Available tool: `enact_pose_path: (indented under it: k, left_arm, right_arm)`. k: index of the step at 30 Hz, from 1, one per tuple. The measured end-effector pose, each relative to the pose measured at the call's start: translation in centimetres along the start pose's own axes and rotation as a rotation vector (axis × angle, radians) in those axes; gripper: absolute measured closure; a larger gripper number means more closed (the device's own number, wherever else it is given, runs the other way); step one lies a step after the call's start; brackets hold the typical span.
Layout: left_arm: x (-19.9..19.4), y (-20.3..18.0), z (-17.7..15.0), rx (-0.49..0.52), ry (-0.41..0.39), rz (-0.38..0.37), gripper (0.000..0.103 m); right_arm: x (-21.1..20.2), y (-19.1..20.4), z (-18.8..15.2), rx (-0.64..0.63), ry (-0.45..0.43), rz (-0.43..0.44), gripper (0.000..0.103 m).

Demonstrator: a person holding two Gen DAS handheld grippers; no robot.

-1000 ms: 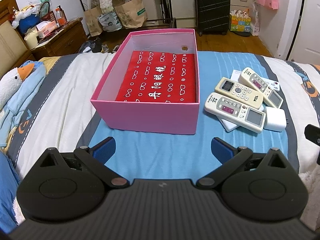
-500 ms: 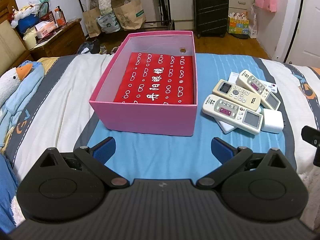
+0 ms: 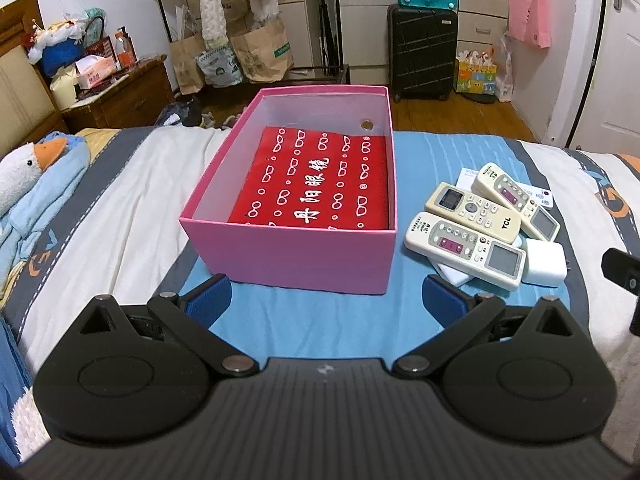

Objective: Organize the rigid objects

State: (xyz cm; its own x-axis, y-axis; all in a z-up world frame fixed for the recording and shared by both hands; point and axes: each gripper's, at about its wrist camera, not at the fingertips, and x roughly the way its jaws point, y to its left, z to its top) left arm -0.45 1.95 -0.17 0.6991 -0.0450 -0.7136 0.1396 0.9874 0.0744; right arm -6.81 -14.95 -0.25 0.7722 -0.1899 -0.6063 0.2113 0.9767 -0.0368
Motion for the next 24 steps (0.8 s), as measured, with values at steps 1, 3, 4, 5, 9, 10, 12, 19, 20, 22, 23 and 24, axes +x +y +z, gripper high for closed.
enact_pose_path:
  k: [1,3,4,5,9,10,12,19,20,22,23,24]
  left_arm:
    - [-0.02,0.07,-0.05,-0.001,-0.005,0.001,0.0]
    - [-0.06,0.22,-0.13,-0.004,-0.013,0.0,0.0]
    - [-0.09,0.28,-0.17,-0.005,-0.018,0.001,0.0]
    - [-0.13,0.32,-0.22,-0.004,-0.023,0.003,0.0]
    - [-0.23,0.37,-0.35,0.001,-0.032,0.005,0.0]
    - [-0.24,0.35,-0.38,0.002,-0.032,0.005,0.0]
    - [-0.26,0.35,-0.38,0.002,-0.032,0.004,0.0]
    - [-0.3,0.33,-0.41,0.002,-0.032,0.004,0.0]
    - [-0.31,0.33,-0.42,0.003,-0.033,0.003,0.0]
    - [-0.36,0.33,-0.46,0.004,-0.033,0.001,0.0]
    - [-0.41,0.32,-0.48,0.005,-0.032,0.0,0.0]
    - [-0.46,0.3,-0.5,0.006,-0.033,-0.003,0.0]
  right_arm:
    - [-0.01,0.05,-0.01,0.0,-0.003,0.001,0.0]
    - [-0.06,0.2,-0.04,-0.002,-0.013,0.006,0.0]
    - [-0.11,0.24,-0.05,-0.003,-0.019,0.006,0.0]
    - [-0.13,0.31,-0.07,-0.003,-0.022,0.007,0.0]
    - [-0.39,0.35,-0.09,0.002,-0.041,0.013,0.0]
    - [-0.39,0.4,-0.08,0.002,-0.043,0.012,0.0]
    - [-0.4,0.48,-0.08,-0.003,-0.046,0.012,0.0]
    - [-0.37,0.6,-0.12,-0.01,-0.047,0.01,0.0]
    - [-0.36,0.61,-0.13,-0.011,-0.047,0.009,0.0]
    - [-0.37,0.63,-0.14,-0.011,-0.047,0.009,0.0]
    - [-0.34,0.63,-0.16,-0.011,-0.046,0.008,0.0]
    - [-0.3,0.61,-0.15,-0.012,-0.045,0.007,0.0]
